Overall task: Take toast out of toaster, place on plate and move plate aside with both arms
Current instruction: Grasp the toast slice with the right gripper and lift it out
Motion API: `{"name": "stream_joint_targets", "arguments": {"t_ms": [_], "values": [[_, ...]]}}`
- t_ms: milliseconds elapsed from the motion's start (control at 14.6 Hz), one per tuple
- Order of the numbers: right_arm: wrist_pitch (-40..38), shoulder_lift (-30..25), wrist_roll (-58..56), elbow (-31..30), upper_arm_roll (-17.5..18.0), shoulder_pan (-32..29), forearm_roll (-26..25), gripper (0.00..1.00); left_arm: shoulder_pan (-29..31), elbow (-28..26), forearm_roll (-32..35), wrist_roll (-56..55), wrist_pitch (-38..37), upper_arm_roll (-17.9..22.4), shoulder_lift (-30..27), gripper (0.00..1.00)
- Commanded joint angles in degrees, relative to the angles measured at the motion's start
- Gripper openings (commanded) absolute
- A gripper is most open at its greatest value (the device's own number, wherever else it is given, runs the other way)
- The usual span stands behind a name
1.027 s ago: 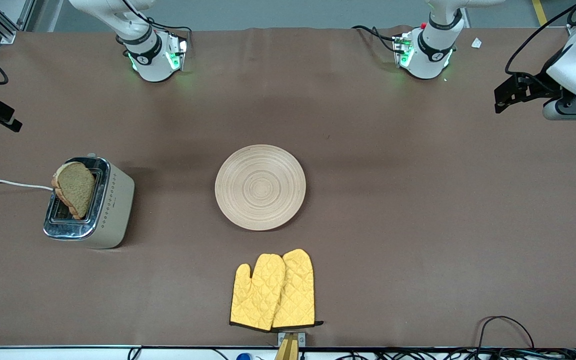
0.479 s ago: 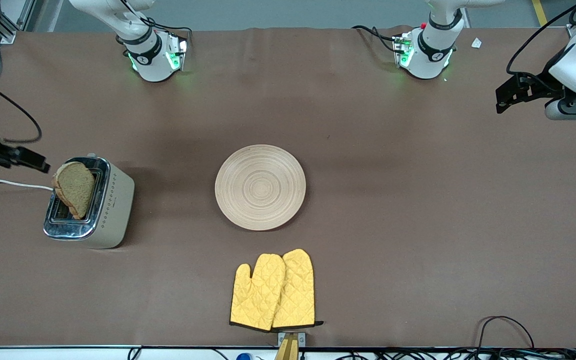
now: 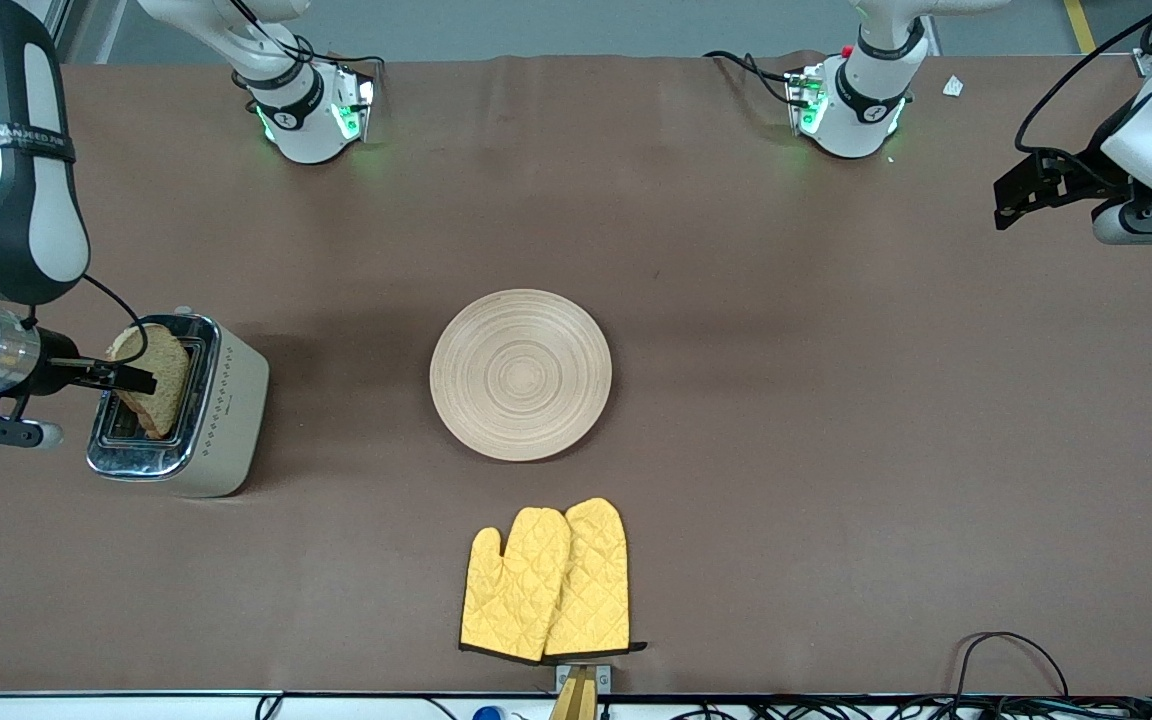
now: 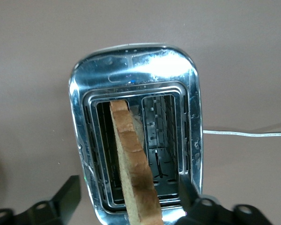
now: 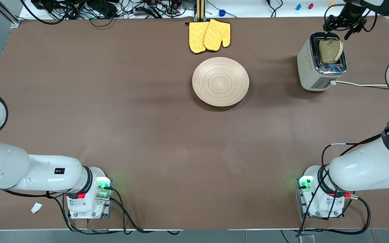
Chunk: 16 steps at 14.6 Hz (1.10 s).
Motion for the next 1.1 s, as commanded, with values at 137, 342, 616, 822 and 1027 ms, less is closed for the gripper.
{"name": "stream_joint_targets", "arguments": {"t_ms": [137, 342, 616, 822, 1027], "values": [[-2.3, -0.8, -6.0, -2.2, 0.4, -2.4, 0.7, 0.47, 0.3, 1.5, -0.5, 0.6, -0.3, 0.0, 0.8, 1.00], [-2.7, -0.8, -5.2, -2.0, 0.4, -2.1, 1.0, 0.25, 0.2, 1.5, -0.4, 0.6, -0.3, 0.0, 0.8, 1.00], [-6.8, -1.2, -5.6, 2.0, 0.6, -1.7, 1.9, 0.09, 0.3, 1.5, -0.7, 0.6, -0.3, 0.0, 0.7, 1.00], [-14.0, -1.2, -5.2, 9.3, 0.5, 1.3, 1.7, 0.07, 0.3, 1.5, -0.7, 0.6, -0.3, 0.0, 0.7, 1.00], [-16.5, -1.2, -3.0, 12.3, 0.6, 5.1, 1.9, 0.05, 0.4, 1.5, -0.7, 0.6, -0.3, 0.0, 0.7, 1.00]]}}
